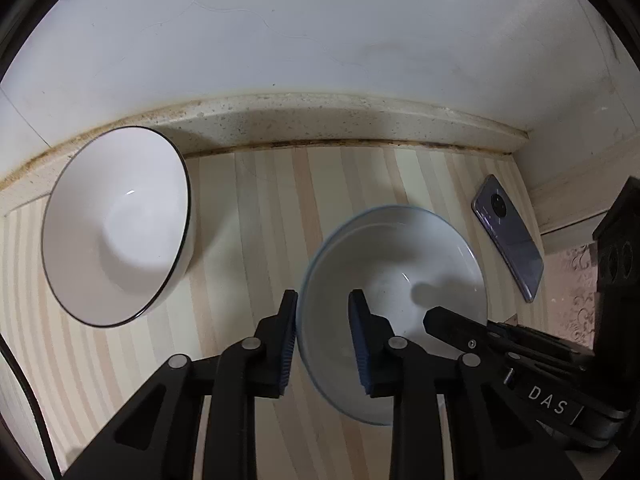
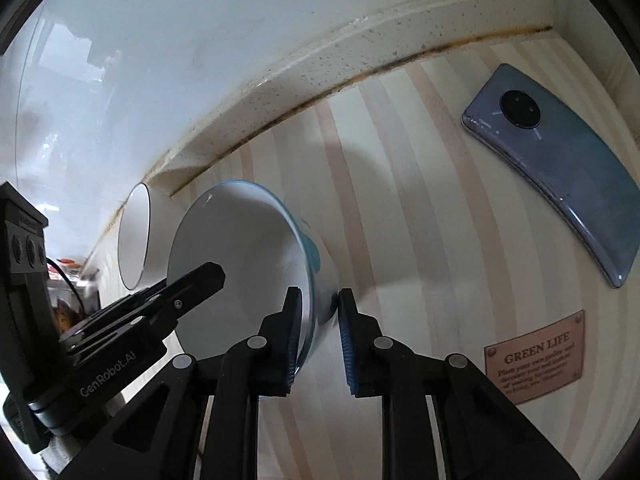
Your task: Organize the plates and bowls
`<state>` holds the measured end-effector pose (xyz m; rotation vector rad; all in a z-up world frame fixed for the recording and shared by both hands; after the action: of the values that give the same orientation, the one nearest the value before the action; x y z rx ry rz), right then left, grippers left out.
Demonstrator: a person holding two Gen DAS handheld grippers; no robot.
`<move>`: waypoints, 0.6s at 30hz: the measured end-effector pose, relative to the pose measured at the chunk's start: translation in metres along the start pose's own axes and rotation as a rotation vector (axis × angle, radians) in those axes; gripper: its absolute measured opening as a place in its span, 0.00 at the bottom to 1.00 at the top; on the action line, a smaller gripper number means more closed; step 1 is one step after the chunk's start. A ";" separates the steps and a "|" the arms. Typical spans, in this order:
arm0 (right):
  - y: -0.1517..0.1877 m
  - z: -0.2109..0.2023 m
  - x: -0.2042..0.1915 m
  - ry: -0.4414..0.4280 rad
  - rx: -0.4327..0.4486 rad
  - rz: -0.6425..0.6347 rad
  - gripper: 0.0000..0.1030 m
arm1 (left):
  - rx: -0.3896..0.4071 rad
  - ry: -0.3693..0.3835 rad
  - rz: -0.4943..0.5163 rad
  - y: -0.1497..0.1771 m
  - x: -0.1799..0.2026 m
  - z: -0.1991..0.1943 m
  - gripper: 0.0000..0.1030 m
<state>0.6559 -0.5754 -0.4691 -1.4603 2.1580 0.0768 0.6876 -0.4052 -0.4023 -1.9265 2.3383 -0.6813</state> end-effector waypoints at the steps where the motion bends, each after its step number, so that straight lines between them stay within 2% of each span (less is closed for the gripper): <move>1: 0.001 -0.001 -0.001 0.002 0.001 -0.004 0.19 | 0.010 -0.006 0.010 0.002 0.002 -0.004 0.22; 11: 0.024 -0.048 -0.015 -0.017 0.040 -0.025 0.19 | 0.048 0.020 0.024 0.024 0.010 -0.062 0.22; 18: 0.072 -0.098 -0.022 -0.042 0.053 -0.022 0.19 | 0.048 0.033 0.051 0.066 0.019 -0.114 0.22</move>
<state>0.5608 -0.5590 -0.3922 -1.4394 2.0945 0.0424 0.5875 -0.3791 -0.3180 -1.8431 2.3587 -0.7628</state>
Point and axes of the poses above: each gripper's, at about its wrist camera, not at the fingertips, and z roughly the way its jaws point, x to its right, y to its underside, the point moved 4 cm from there along z, roughly the way its jaws point, and after that the axes turned 7 degrees about x, right-handed, at the moved point
